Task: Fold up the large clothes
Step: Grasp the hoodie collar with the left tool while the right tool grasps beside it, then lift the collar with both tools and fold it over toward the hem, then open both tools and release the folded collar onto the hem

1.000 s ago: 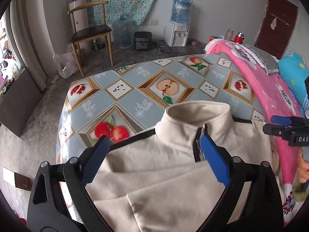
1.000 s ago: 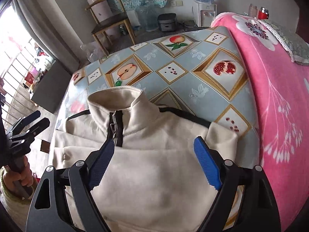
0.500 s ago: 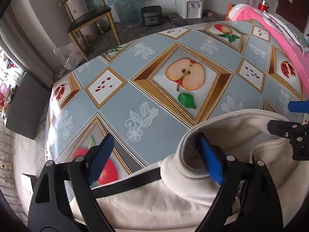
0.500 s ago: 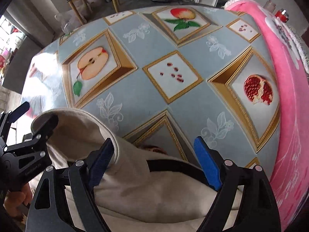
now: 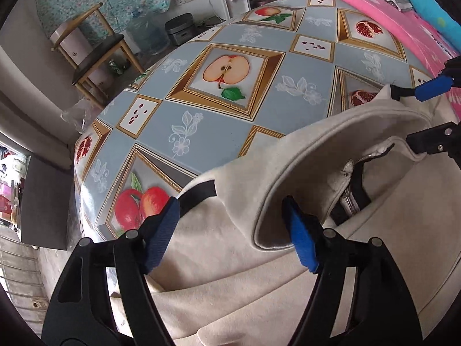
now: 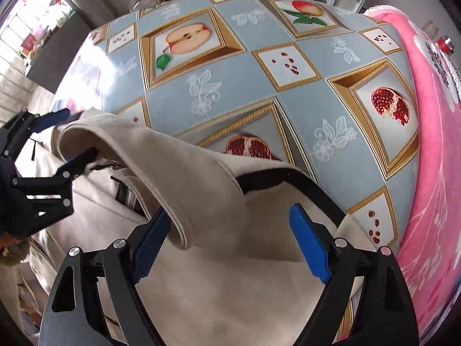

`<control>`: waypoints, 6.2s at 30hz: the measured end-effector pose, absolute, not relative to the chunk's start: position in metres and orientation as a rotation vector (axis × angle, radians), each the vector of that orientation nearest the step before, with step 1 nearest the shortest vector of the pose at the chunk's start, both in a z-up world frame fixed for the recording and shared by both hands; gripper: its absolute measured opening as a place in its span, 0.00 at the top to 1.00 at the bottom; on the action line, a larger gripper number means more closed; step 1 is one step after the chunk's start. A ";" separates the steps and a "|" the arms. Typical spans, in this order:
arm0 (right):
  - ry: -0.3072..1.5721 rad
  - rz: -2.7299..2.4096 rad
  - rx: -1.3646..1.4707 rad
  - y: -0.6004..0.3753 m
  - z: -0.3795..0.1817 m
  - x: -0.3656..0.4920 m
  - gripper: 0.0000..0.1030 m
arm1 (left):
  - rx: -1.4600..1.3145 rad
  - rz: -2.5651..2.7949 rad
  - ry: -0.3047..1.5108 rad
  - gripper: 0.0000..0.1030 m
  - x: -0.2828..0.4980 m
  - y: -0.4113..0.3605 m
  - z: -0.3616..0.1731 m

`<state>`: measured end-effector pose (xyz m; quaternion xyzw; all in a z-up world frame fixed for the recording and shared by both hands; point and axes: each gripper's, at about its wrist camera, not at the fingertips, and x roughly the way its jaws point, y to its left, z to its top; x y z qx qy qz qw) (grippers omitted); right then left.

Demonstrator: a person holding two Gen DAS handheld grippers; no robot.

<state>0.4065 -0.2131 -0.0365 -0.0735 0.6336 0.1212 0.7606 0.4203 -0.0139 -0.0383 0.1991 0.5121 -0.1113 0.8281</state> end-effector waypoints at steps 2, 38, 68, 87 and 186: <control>1.394 0.259 -0.172 -0.214 -0.043 0.399 0.20 | 0.423 -0.252 1.084 0.34 0.414 -0.011 -0.040; 1.307 0.650 0.039 -0.152 -0.044 0.356 0.82 | -0.416 -0.505 1.208 0.36 0.411 0.067 -0.036; 1.419 0.452 0.585 -0.263 -0.053 0.359 0.54 | -0.491 -0.586 1.299 0.73 0.397 0.042 -0.060; 1.272 0.301 -0.107 -0.196 -0.043 0.399 0.89 | 0.182 -0.457 1.071 0.89 0.402 -0.015 -0.052; 1.079 0.245 -0.068 -0.206 -0.030 0.355 0.76 | 0.095 -0.514 1.010 0.87 0.384 0.019 -0.061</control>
